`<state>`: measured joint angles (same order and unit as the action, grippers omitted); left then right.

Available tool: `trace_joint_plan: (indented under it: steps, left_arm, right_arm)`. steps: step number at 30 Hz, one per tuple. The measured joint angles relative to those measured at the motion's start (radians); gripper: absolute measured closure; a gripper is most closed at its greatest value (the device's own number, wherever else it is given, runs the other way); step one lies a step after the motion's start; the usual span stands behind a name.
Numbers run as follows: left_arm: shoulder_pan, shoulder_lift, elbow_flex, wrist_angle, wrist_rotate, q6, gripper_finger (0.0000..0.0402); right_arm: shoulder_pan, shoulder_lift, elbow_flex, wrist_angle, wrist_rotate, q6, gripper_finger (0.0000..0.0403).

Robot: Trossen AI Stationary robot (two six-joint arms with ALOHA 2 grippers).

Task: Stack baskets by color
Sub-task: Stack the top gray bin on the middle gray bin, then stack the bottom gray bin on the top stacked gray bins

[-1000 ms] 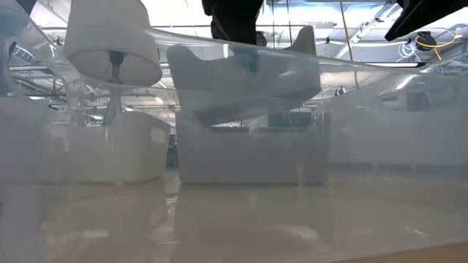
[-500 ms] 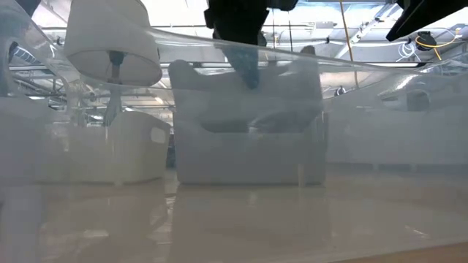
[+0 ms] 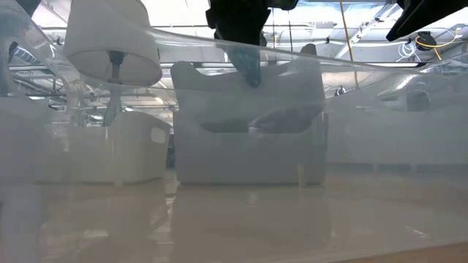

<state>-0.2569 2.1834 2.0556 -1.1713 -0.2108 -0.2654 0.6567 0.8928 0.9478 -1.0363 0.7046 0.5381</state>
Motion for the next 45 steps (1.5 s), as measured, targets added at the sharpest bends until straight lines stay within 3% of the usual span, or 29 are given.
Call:
trace_joint_plan:
  steps: [11, 20, 25, 30, 39, 45]
  left_arm:
    - [0.000, 0.000, 0.000, -0.001, -0.001, 0.025, 0.0365]
    - [0.000, 0.000, 0.000, 0.005, -0.027, 0.033, 0.0245]
    - [0.000, 0.000, 0.000, 0.025, -0.026, 0.035, 0.0211]
    - [0.001, -0.012, 0.000, 0.023, -0.027, 0.056, 0.0218]
    - [0.008, -0.045, 0.002, 0.023, -0.053, 0.136, 0.0268]
    - [0.018, -0.045, 0.002, 0.016, -0.057, 0.163, 0.0296]
  right_arm:
    - [0.000, 0.000, 0.000, 0.001, 0.000, 0.000, 0.0259]
    - [0.000, 0.000, 0.000, 0.011, 0.000, -0.004, 0.0259]
    - [0.000, 0.000, 0.000, 0.016, 0.000, -0.004, 0.0259]
    - [0.000, 0.000, 0.000, 0.016, 0.001, -0.003, 0.0259]
    - [0.000, 0.019, 0.000, 0.026, 0.009, -0.003, 0.0259]
    - [-0.001, 0.045, 0.000, 0.028, 0.070, -0.006, 0.0259]
